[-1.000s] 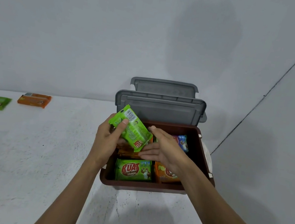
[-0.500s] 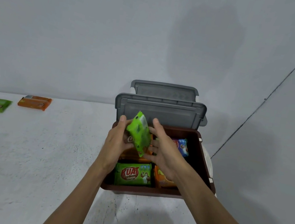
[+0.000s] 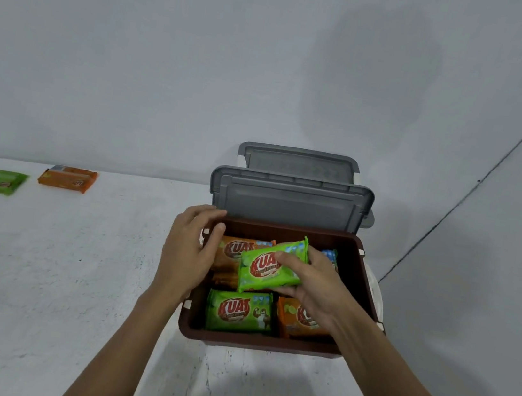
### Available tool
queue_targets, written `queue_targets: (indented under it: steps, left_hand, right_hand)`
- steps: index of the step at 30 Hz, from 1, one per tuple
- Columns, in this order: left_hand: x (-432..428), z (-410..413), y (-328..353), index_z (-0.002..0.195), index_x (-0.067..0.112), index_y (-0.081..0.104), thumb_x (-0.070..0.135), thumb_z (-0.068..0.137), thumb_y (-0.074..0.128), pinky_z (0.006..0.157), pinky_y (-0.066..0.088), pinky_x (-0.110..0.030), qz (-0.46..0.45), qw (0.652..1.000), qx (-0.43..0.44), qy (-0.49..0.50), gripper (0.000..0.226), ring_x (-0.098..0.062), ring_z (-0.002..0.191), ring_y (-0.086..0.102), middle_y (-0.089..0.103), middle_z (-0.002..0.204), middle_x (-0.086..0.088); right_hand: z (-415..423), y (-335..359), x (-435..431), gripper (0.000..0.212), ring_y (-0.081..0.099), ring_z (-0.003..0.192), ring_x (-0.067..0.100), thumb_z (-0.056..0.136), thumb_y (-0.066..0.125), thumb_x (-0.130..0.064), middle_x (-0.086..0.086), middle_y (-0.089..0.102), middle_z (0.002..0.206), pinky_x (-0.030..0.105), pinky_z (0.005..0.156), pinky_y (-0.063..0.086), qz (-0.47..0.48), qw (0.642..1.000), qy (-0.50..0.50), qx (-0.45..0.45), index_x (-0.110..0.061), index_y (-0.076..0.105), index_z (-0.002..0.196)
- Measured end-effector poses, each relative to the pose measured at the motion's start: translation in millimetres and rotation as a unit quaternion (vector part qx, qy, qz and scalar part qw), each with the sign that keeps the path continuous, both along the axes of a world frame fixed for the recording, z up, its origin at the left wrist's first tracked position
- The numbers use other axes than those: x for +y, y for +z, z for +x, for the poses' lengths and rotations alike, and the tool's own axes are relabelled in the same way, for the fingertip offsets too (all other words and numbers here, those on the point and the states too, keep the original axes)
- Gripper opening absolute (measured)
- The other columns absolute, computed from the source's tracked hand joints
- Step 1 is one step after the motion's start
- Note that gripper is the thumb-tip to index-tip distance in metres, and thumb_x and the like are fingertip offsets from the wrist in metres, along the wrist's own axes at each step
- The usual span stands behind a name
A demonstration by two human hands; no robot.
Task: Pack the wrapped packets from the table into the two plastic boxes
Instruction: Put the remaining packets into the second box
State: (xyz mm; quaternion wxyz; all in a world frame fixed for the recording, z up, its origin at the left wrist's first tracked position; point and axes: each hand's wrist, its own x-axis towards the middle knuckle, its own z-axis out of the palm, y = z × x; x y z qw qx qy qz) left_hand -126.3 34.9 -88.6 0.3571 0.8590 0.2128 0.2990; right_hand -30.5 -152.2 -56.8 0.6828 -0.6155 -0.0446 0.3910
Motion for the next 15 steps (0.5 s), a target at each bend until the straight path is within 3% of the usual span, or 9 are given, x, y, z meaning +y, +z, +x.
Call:
queue_targets:
  steps: [3,9,12,15]
  left_hand:
    - [7.1,2.5,-14.3,0.134,0.025,0.055,0.029,0.097,0.051,0.099,0.048,-0.047,0.002,0.996,0.082,0.02,0.037,-0.019,0.133,0.037,0.042,0.145,-0.002]
    - [6.2,4.4,-17.6,0.136,0.022,0.051,0.021,0.1,0.044,0.096,0.051,-0.045,-0.068,0.994,0.089,0.019,0.036,-0.022,0.118,0.053,0.05,0.136,-0.005]
    - [3.8,3.6,-15.6,0.137,0.023,0.049,0.022,0.101,0.043,0.099,0.049,-0.042,-0.092,0.991,0.093,0.018,0.036,-0.021,0.119,0.053,0.052,0.136,-0.005]
    - [3.1,2.1,-13.4,0.137,0.024,0.049,0.023,0.101,0.042,0.095,0.046,-0.032,-0.121,0.989,0.086,0.011,0.036,-0.014,0.115,0.053,0.053,0.136,-0.004]
  right_hand:
    - [-0.6,-1.3,-0.4,0.024,0.073,0.094,0.024,0.089,0.069,-0.008,0.011,0.075,0.103,0.044,0.082,0.06,-0.024,0.999,0.024,-0.028,-0.007,0.063,0.112]
    - [-8.0,-4.9,7.1,0.02,0.075,0.085,0.017,0.084,0.075,-0.011,0.002,0.076,0.093,0.036,0.066,0.061,-0.114,0.984,0.096,-0.098,-0.015,0.066,0.1]
    - [-13.1,-11.2,13.9,0.025,0.073,0.091,0.019,0.083,0.077,-0.012,0.008,0.073,0.104,0.038,0.074,0.062,-0.147,0.972,0.142,-0.117,-0.013,0.065,0.105]
    - [-20.2,-19.0,16.9,0.025,0.067,0.099,0.014,0.084,0.077,-0.02,0.003,0.064,0.117,0.031,0.082,0.059,-0.218,0.936,0.201,-0.187,-0.018,0.063,0.105]
